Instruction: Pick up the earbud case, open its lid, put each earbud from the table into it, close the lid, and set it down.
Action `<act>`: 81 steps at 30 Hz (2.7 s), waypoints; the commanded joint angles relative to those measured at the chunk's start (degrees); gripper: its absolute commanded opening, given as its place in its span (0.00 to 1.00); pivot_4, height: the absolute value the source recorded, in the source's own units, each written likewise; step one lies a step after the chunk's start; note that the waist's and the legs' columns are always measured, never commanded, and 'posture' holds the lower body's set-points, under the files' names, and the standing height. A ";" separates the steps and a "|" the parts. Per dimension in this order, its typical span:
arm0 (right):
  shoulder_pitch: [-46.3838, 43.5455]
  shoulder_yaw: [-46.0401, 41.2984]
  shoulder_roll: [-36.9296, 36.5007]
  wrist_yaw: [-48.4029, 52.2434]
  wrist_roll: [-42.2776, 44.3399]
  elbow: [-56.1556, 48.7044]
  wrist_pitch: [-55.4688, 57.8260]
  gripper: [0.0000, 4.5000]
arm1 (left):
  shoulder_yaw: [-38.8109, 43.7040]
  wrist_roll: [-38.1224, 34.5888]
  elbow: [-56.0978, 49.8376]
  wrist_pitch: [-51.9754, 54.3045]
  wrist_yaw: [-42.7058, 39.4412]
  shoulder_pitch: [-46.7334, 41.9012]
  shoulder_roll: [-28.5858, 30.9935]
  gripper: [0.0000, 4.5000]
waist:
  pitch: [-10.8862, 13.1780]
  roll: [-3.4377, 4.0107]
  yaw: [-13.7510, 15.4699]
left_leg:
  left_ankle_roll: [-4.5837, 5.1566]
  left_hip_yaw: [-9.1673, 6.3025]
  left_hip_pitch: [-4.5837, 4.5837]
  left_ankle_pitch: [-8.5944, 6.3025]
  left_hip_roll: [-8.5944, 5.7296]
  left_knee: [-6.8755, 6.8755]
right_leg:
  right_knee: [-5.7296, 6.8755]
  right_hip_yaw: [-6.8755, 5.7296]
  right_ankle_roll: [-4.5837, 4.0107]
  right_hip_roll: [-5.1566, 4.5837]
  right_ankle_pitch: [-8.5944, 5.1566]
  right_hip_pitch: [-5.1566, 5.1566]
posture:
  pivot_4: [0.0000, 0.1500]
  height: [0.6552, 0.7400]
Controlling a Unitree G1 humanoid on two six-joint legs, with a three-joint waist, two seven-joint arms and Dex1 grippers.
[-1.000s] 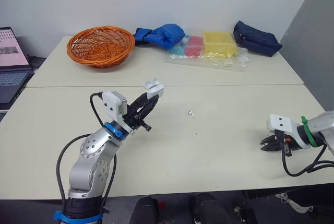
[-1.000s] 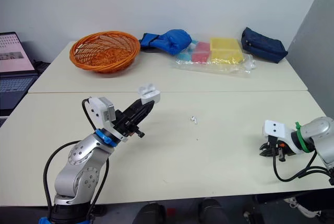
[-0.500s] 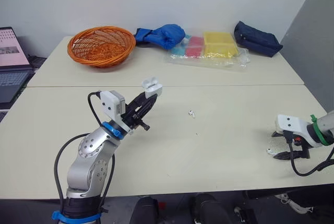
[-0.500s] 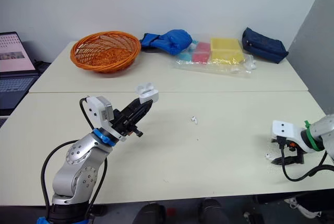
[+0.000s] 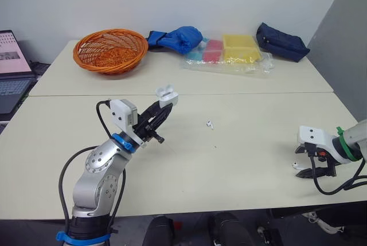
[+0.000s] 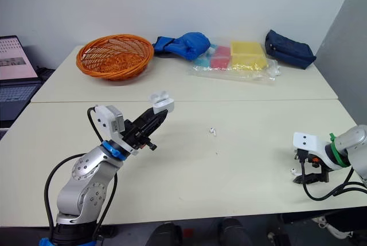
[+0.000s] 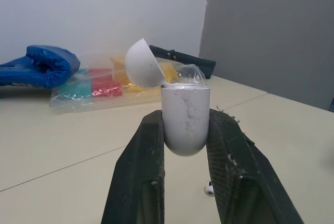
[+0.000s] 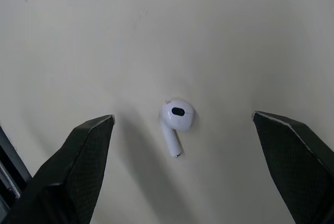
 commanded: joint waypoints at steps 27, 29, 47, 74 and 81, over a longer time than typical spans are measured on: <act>1.31 -0.68 -0.23 -2.01 1.42 -1.68 2.51 0.46 | 0.02 -0.18 -3.13 -0.04 0.67 -0.22 0.86 0.16 | 0.00 0.00 -0.04 | 0.00 -0.01 -0.04 0.00 0.00 -0.01 | -0.07 -0.02 0.00 0.00 0.00 -0.01 | 1.00 1.00; 1.62 -0.67 -0.32 -1.97 1.60 -2.06 2.70 0.33 | 0.03 -0.21 -3.23 -0.04 0.73 -0.14 0.82 0.16 | 0.00 0.00 -0.03 | 0.00 -0.01 -0.04 0.00 0.00 -0.01 | -0.07 -0.02 0.00 0.00 0.00 -0.01 | 1.00 1.00; -7.57 -3.41 2.95 1.08 10.52 -9.42 11.03 0.10 | -0.18 0.50 -1.67 -1.10 -0.57 -0.85 1.18 0.16 | 0.07 0.07 -0.42 | -0.01 -0.04 -0.04 -0.01 0.03 -0.07 | -0.11 -0.02 0.00 0.02 0.00 -0.04 | 1.00 1.00; -28.09 -22.95 68.22 -59.52 35.30 -23.33 29.75 0.10 | -4.41 7.00 12.89 -13.25 -0.14 -15.19 -6.29 0.16 | 0.07 0.08 -0.22 | 0.01 -0.13 -0.94 0.02 0.02 -0.66 | -0.19 -0.17 0.22 0.08 0.35 -0.96 | 1.00 1.00; -26.18 -17.68 70.56 -61.73 33.00 -19.67 21.42 0.10 | -4.49 8.00 12.31 -14.59 1.02 -14.89 -7.07 0.16 | 0.07 0.08 -0.18 | 0.02 -0.12 -0.89 0.03 0.03 -0.64 | -0.17 -0.16 0.24 0.11 0.34 -0.93 | 1.00 1.00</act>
